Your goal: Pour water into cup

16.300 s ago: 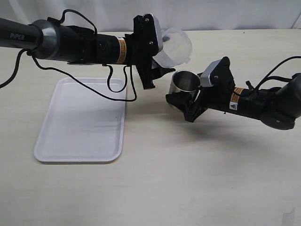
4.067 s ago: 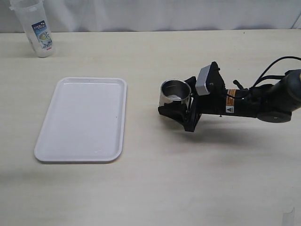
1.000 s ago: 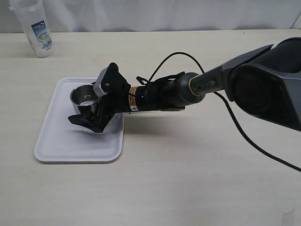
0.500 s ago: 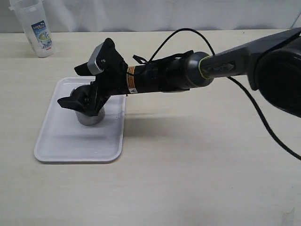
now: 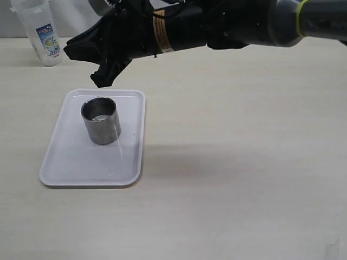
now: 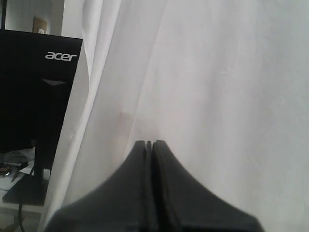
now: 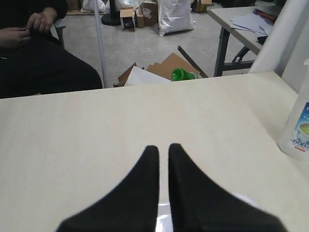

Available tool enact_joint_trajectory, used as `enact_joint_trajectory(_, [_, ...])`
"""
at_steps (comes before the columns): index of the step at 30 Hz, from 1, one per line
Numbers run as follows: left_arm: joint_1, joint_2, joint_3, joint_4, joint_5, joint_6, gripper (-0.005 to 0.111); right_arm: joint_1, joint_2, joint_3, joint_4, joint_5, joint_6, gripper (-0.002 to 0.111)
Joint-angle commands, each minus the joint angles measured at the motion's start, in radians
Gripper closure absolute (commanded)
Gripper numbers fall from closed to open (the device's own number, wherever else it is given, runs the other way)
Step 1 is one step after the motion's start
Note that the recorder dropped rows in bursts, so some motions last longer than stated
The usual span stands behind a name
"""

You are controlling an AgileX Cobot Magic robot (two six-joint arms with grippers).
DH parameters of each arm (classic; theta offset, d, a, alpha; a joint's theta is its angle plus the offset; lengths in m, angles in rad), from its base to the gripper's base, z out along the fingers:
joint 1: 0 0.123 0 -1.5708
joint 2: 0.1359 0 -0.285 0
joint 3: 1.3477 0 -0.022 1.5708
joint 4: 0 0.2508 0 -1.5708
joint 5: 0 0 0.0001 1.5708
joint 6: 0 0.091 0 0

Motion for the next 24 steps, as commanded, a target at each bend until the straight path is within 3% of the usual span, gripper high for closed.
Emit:
enact_joint_trajectory(1, [-0.001, -0.005, 0.003, -0.034, 0.027, -0.006, 0.107, -0.002, -0.078, -0.002, -0.146, 0.004, 0.170, 0.104])
enact_joint_trajectory(7, [-0.005, -0.040, 0.016, -0.034, 0.027, -0.006, 0.107, -0.002, -0.183, 0.063, -0.150, 0.067, 0.193, 0.104])
enact_joint_trajectory(16, [-0.134, -0.155, 0.078, -0.028, 0.029, -0.002, 0.107, -0.002, -0.368, 0.245, -0.147, 0.185, 0.174, 0.104])
enact_joint_trajectory(24, [-0.165, -0.286, 0.160, -0.028, 0.026, 0.019, 0.107, -0.002, -0.531, 0.399, 0.078, 0.239, -0.017, 0.104])
